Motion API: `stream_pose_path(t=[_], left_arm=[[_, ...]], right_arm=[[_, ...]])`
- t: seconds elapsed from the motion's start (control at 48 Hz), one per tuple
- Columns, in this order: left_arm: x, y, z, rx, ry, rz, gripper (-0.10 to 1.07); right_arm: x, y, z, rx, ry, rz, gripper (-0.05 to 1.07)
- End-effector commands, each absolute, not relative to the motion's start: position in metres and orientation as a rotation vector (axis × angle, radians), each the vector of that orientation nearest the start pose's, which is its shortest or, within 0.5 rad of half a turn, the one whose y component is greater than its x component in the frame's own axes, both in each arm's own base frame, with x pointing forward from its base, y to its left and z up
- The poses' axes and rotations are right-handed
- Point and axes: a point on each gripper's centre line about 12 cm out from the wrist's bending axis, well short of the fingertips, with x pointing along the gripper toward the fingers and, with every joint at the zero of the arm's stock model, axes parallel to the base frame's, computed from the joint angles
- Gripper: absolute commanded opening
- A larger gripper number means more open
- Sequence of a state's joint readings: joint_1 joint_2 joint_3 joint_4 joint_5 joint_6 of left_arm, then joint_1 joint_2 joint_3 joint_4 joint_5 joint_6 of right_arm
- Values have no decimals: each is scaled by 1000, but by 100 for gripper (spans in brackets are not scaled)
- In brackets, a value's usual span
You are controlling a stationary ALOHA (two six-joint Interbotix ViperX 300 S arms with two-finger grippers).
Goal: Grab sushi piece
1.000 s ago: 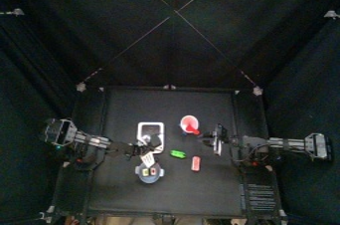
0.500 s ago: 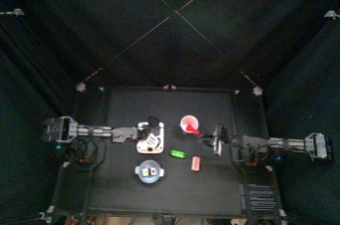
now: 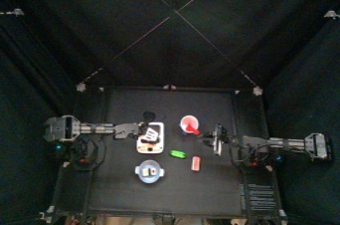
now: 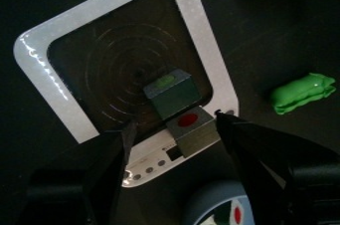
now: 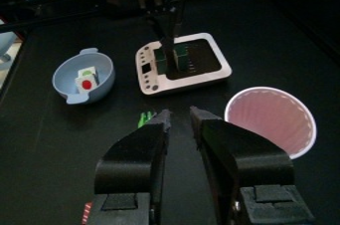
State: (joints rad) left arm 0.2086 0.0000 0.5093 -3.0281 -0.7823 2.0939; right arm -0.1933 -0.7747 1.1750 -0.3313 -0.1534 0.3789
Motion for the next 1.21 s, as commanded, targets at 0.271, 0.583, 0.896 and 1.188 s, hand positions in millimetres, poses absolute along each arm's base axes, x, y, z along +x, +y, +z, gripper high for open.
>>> stream_pose_path(t=[0.271, 0.583, 0.896, 1.188], left_arm=[[356, 92, 172, -921, 1040, 857, 97], [364, 92, 168, -940, 1046, 858, 97], [366, 92, 160, -942, 1063, 865, 96], [366, 92, 159, -938, 1061, 864, 95]], right_arm=[[222, -38, 240, 79, 239, -149, 66], [222, -38, 241, 78, 238, -149, 66], [222, -38, 240, 78, 240, -149, 66], [222, -38, 241, 78, 238, -149, 66]])
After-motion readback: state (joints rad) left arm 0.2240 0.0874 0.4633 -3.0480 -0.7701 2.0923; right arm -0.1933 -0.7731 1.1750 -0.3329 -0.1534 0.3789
